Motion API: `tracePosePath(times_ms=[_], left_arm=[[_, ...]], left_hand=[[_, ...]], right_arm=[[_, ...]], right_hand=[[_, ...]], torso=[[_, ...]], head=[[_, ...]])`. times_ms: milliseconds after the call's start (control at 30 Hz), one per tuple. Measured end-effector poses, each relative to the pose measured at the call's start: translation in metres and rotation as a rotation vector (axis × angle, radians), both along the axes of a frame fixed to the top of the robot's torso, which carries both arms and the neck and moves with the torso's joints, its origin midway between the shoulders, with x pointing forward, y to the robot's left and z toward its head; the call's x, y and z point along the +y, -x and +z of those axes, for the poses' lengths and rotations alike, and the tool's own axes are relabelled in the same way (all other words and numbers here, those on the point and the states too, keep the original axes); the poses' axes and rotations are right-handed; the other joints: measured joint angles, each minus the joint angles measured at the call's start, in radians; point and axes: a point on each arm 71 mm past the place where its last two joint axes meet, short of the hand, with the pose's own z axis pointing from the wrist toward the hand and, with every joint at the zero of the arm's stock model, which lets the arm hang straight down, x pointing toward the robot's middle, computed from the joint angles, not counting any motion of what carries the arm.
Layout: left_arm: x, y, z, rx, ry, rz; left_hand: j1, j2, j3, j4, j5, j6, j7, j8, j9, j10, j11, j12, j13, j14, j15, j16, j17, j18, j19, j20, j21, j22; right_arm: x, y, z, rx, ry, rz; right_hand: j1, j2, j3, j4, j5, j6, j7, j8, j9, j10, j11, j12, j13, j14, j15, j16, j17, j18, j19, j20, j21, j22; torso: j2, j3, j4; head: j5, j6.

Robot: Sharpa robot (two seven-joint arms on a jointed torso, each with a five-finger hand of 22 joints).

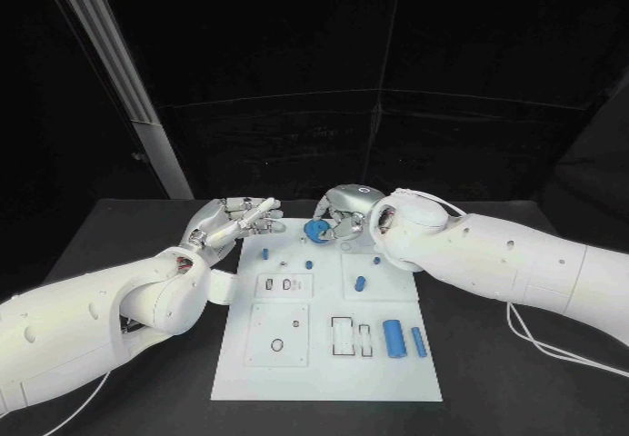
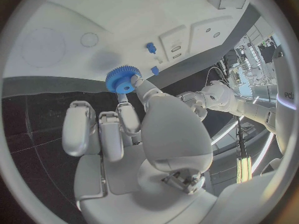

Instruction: Assemble the parts on the task board

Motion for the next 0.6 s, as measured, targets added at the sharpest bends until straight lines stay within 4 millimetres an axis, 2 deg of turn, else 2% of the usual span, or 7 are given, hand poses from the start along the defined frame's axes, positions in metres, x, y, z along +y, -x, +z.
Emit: tracePosePath(times_ms=[133, 400, 600], left_arm=[[-0.001, 0.000, 0.000, 0.001, 0.000, -0.002], [-0.002, 0.000, 0.000, 0.001, 0.001, -0.005], [-0.003, 0.000, 0.000, 0.001, 0.002, -0.006]], left_hand=[[0.000, 0.000, 0.000, 0.000, 0.000, 0.000, 0.000, 0.000, 0.000, 0.000, 0.000, 0.000, 0.000, 0.000, 0.000, 0.000, 0.000, 0.000, 0.000, 0.000, 0.000, 0.000], [0.000, 0.000, 0.000, 0.000, 0.000, 0.000, 0.000, 0.000, 0.000, 0.000, 0.000, 0.000, 0.000, 0.000, 0.000, 0.000, 0.000, 0.000, 0.000, 0.000, 0.000, 0.000], [0.000, 0.000, 0.000, 0.000, 0.000, 0.000, 0.000, 0.000, 0.000, 0.000, 0.000, 0.000, 0.000, 0.000, 0.000, 0.000, 0.000, 0.000, 0.000, 0.000, 0.000, 0.000]], right_arm=[[0.015, -0.001, -0.003, -0.007, 0.010, 0.011], [0.028, -0.001, -0.014, -0.005, 0.043, 0.014], [0.034, 0.000, -0.020, -0.006, 0.060, 0.016]], right_hand=[[0.000, 0.000, -0.001, 0.001, 0.000, 0.000, 0.000, 0.000, 0.000, 0.000, 0.000, 0.000, 0.000, 0.000, 0.000, 0.000, 0.000, 0.000, 0.000, 0.000, 0.000, 0.000], [-0.011, -0.011, 0.001, 0.003, 0.000, 0.005, 0.002, 0.007, 0.000, 0.000, 0.000, -0.004, -0.004, 0.000, 0.000, 0.000, 0.000, 0.000, 0.000, 0.000, 0.000, 0.000], [-0.020, -0.012, 0.002, 0.004, -0.002, 0.007, 0.001, 0.007, 0.000, 0.000, 0.000, -0.008, -0.005, 0.000, 0.000, 0.000, 0.000, 0.000, 0.000, 0.000, 0.000, 0.000]], torso=[[0.001, 0.0007, 0.0002], [0.001, 0.0009, 0.0002], [0.001, 0.0016, -0.0022]], head=[[0.001, -0.001], [0.001, -0.002], [0.005, -0.003]])
